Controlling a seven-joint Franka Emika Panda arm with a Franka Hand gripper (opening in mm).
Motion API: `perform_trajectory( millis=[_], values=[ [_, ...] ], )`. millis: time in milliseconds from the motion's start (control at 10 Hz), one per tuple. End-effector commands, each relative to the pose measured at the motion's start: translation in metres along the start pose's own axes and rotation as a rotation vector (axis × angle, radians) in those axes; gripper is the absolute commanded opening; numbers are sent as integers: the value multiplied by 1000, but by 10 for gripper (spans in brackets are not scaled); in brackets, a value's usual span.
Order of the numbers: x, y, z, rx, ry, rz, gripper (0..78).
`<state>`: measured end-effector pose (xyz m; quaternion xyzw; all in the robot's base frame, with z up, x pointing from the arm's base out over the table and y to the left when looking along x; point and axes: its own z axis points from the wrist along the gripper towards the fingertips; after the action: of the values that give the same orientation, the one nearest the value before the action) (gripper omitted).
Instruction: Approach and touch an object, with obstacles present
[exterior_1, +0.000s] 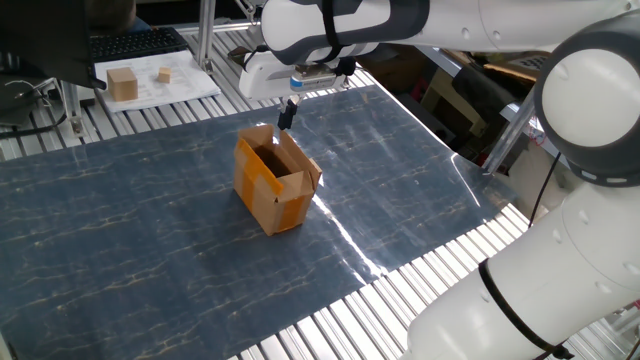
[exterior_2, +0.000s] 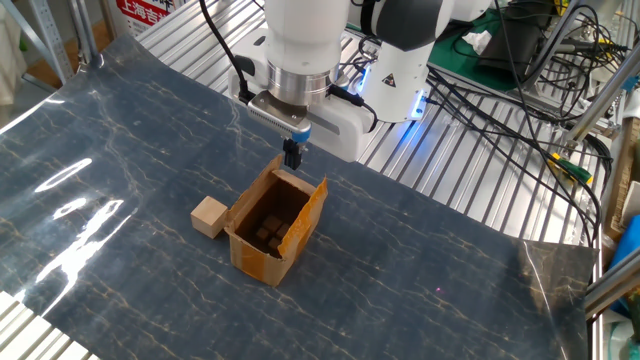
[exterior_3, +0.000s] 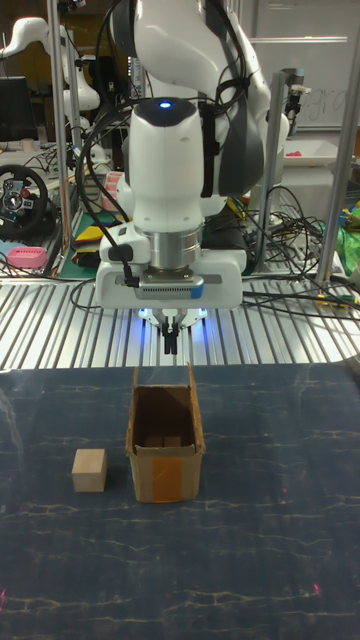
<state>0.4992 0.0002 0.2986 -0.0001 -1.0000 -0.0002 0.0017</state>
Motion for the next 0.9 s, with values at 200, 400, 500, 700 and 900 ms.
perform_trajectory(
  millis=[200, 400, 500, 700, 900],
  values=[
    [0, 0, 0, -3, 16, 183, 0],
    [0, 0, 0, 0, 19, 187, 0],
    [0, 0, 0, 1, 20, 186, 0],
    [0, 0, 0, 1, 21, 187, 0],
    [0, 0, 0, 7, 21, 184, 0]
  ],
)
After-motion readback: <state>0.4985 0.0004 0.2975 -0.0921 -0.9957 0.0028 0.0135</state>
